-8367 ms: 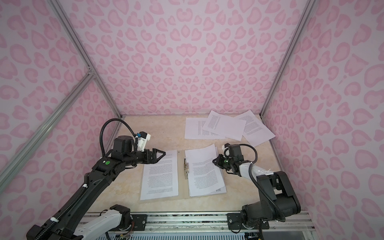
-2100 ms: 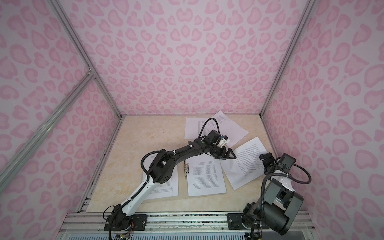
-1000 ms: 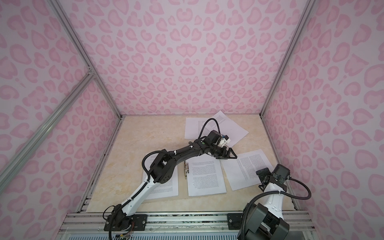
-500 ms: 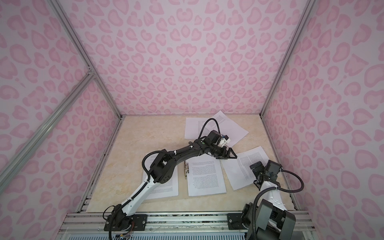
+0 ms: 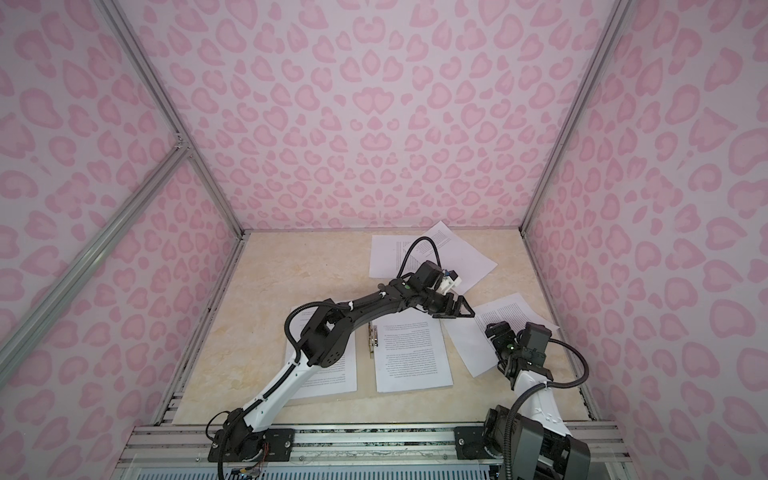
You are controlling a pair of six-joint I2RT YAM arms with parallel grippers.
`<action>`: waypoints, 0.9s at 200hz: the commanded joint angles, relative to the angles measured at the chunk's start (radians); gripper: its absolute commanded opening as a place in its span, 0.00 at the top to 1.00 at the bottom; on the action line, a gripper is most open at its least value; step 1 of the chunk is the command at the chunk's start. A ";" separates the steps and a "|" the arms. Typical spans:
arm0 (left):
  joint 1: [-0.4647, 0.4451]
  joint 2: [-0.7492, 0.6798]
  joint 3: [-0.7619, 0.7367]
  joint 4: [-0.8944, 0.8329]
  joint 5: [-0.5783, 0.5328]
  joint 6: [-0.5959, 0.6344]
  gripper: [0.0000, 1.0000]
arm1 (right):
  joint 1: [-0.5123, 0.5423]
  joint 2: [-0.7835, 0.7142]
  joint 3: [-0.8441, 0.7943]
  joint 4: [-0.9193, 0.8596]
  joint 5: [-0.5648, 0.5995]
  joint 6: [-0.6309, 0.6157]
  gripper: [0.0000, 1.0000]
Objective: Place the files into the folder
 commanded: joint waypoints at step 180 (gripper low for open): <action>0.020 -0.260 0.122 -0.019 0.016 0.196 0.03 | 0.005 -0.174 0.044 -0.130 0.127 -0.030 1.00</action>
